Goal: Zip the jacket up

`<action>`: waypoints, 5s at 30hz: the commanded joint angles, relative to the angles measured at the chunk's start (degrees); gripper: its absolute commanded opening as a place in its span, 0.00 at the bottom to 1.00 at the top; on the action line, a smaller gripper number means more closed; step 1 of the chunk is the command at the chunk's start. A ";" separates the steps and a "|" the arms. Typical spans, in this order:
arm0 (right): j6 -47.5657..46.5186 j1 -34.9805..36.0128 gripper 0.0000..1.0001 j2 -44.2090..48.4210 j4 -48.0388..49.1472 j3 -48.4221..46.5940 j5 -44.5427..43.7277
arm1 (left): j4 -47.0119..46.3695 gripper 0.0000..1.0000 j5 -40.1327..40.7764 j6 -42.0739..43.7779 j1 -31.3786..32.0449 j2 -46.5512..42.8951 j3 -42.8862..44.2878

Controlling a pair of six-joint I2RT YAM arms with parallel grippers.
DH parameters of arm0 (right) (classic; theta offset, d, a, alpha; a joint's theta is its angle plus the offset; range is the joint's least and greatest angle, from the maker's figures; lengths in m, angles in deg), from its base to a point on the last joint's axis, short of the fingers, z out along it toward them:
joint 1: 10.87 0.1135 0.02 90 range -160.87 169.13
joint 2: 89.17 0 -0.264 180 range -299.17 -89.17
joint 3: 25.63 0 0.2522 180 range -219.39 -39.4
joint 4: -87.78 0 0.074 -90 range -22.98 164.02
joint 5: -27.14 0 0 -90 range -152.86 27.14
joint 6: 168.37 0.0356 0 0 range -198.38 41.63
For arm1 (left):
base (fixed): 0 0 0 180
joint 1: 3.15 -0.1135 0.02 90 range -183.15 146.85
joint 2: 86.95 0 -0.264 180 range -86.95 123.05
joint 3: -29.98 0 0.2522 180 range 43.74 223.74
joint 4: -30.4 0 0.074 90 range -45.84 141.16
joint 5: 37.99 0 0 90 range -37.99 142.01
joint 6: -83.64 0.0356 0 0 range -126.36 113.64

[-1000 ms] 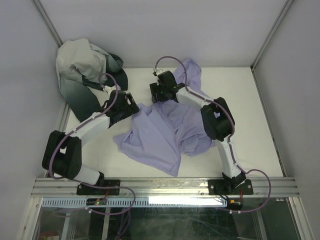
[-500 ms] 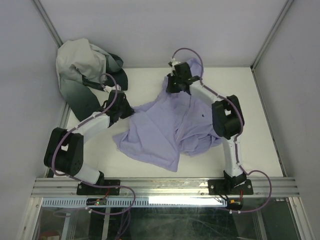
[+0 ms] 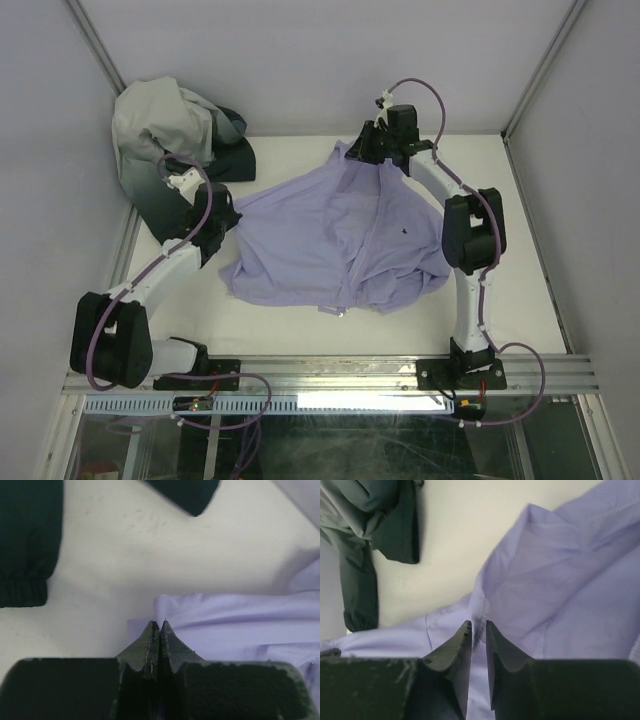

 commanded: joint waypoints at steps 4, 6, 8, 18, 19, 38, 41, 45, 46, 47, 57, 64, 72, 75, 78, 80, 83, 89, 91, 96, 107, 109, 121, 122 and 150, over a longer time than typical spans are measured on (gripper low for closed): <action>-3.10 -1.28 0.43 8.23 -5.88 2.93 1.65 | 2.07 0.22 6.23 2.12 -1.22 1.92 4.76; -4.55 -1.25 0.47 12.41 -8.00 7.46 1.16 | 2.39 0.32 3.51 3.01 -1.14 1.02 5.09; -5.08 -1.10 0.49 17.35 -8.50 14.13 0.66 | 3.27 0.45 0.70 2.96 -1.12 -0.50 4.92; -3.39 3.66 0.55 40.53 -12.42 45.98 -7.29 | 10.71 0.62 1.33 4.70 9.09 -11.84 4.43; -3.04 4.41 0.55 41.78 -12.96 47.68 -7.31 | 10.87 0.62 -0.70 4.61 10.94 -11.90 4.71; 2.07 -8.26 0.60 43.79 -17.24 64.28 -19.16 | -0.17 0.58 -10.31 3.65 20.91 8.72 -4.20; 2.12 -12.74 0.62 45.67 -17.50 64.30 -20.84 | -0.07 0.58 -10.29 3.21 17.32 8.32 -7.37; 0.70 -13.31 0.62 48.64 -19.44 61.43 -23.87 | 1.45 0.60 -8.21 3.13 15.22 5.55 -9.90; -0.36 -13.00 0.63 49.37 -19.73 60.34 -22.46 | 2.12 0.61 -8.06 3.34 15.27 4.72 -9.80; -1.39 -12.52 0.64 50.14 -19.79 59.00 -19.85 | 2.56 0.61 -8.51 3.63 15.29 3.71 -9.51; -4.85 -8.03 0.67 47.73 -13.57 47.70 -6.35 | 1.88 0.66 -17.66 1.12 20.31 -6.75 -5.42; -2.97 -7.60 0.67 37.88 -10.29 48.42 -5.48 | -0.59 0.67 -20.23 -0.02 22.45 -7.62 -6.28; -2.89 -5.61 0.67 33.98 -9.37 51.83 -5.63 | -2.41 0.68 -21.28 -0.32 22.58 -6.04 -7.62; -2.76 -4.09 0.67 33.89 -9.23 52.22 -5.18 | -2.92 0.68 -21.28 -0.40 22.59 -5.85 -7.64; -2.31 -1.37 0.67 35.19 -9.30 51.64 -4.96 | -2.95 0.68 -21.31 -0.53 22.66 -6.02 -7.85; -1.87 0.80 0.66 35.96 -9.67 50.65 -5.02 | -2.98 0.68 -21.28 -0.49 22.63 -6.26 -8.08; -1.07 4.40 0.66 36.68 -10.14 48.52 -5.90 | -2.97 0.68 -21.21 -0.54 22.65 -6.59 -8.35; 1.30 11.24 0.65 33.59 -7.85 45.52 -6.35 | -2.97 0.68 -21.04 -0.88 22.76 -7.05 -8.70; 2.30 13.11 0.64 31.78 -6.42 44.89 -6.32 | -2.93 0.68 -20.97 -0.93 22.80 -7.16 -8.89; 3.14 18.22 0.63 27.74 -5.33 42.06 -6.82 | -3.06 0.68 -21.01 -1.28 23.15 -6.93 -9.35; -0.84 20.80 0.66 22.43 -7.83 34.69 -2.57 | -4.35 0.68 -21.55 -1.83 23.92 -6.41 -9.86; -2.79 20.59 0.67 23.91 -9.87 32.91 -5.49 | -4.41 0.68 -21.76 -2.03 23.99 -6.58 -9.71; -10.40 11.67 0.62 21.22 -15.40 21.33 -33.28 | -4.17 0.67 -18.99 -1.51 24.51 -6.01 -9.24; -10.54 10.94 0.61 19.47 -15.12 20.08 -34.23 | -3.91 0.67 -18.97 -1.44 24.47 -5.61 -8.94; -10.01 9.74 0.00 1.87 -17.82 -3.36 -25.46 | -6.25 0.66 -22.29 -2.43 24.51 0.78 -11.10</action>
